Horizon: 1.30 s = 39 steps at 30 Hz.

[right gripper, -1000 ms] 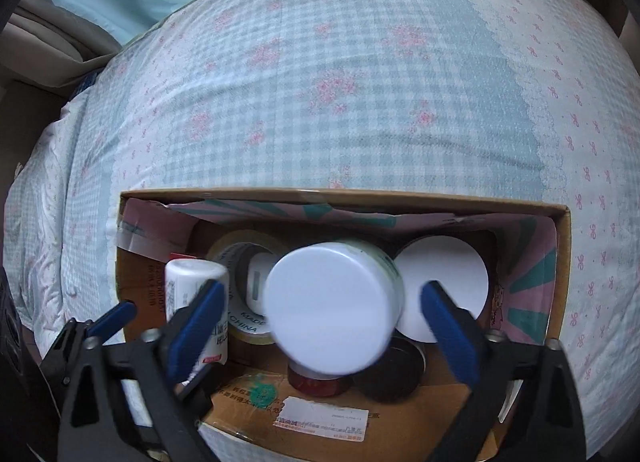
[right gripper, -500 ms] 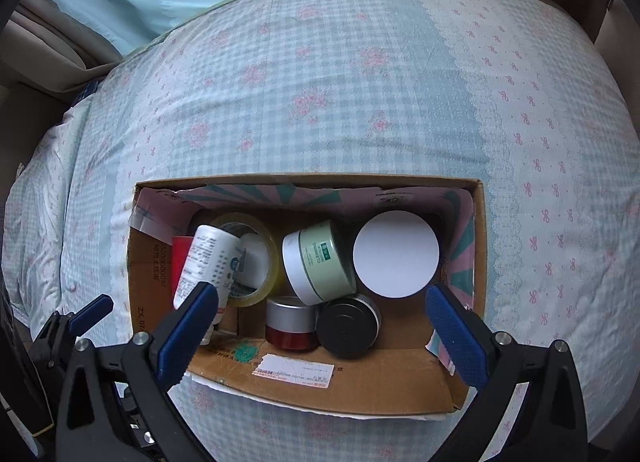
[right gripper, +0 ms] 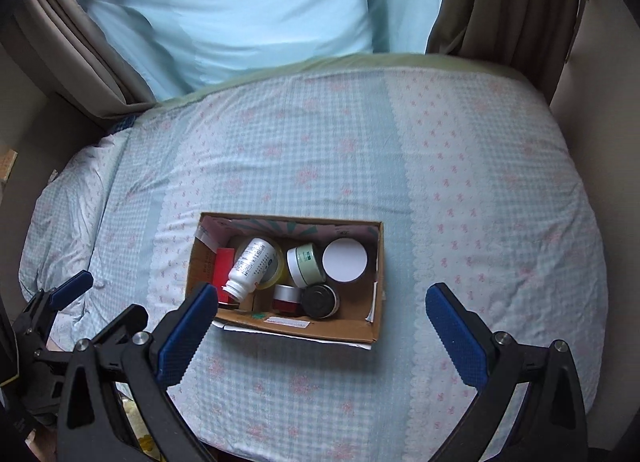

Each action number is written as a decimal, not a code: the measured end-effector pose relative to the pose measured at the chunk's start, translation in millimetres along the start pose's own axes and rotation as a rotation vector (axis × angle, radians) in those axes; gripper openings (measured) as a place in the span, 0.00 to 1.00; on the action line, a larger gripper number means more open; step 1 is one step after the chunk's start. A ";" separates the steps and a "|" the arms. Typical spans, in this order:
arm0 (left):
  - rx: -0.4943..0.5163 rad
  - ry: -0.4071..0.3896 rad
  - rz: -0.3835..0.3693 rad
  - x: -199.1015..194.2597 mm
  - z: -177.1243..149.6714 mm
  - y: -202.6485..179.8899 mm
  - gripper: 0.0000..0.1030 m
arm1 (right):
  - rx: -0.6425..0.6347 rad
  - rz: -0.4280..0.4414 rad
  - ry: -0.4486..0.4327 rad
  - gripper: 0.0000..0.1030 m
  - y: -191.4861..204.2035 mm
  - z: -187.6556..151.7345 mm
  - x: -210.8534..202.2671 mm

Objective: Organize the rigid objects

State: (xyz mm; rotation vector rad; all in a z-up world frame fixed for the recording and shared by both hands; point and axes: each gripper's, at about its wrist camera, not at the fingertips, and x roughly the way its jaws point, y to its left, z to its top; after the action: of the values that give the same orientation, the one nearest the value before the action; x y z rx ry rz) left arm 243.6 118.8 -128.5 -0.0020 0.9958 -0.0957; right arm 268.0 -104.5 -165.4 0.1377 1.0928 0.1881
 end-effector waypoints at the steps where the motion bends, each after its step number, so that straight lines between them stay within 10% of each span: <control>1: 0.002 -0.029 0.001 -18.7 3.3 -4.4 1.00 | -0.013 -0.006 -0.034 1.00 0.3 -1.4 -23.3; 13: -0.002 -0.325 -0.006 -159.3 -12.5 -31.1 1.00 | -0.034 -0.099 -0.315 1.00 1.8 -52.0 -173.3; 39: 0.008 -0.398 0.003 -192.6 -42.4 -39.3 1.00 | -0.030 -0.158 -0.427 1.00 4.7 -74.9 -202.2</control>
State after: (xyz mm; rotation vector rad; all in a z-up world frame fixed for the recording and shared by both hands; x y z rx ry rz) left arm 100.9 97.2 11.6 -0.0118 0.5974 -0.0919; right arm 110.6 -142.9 -23.1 0.0596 0.6712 0.0289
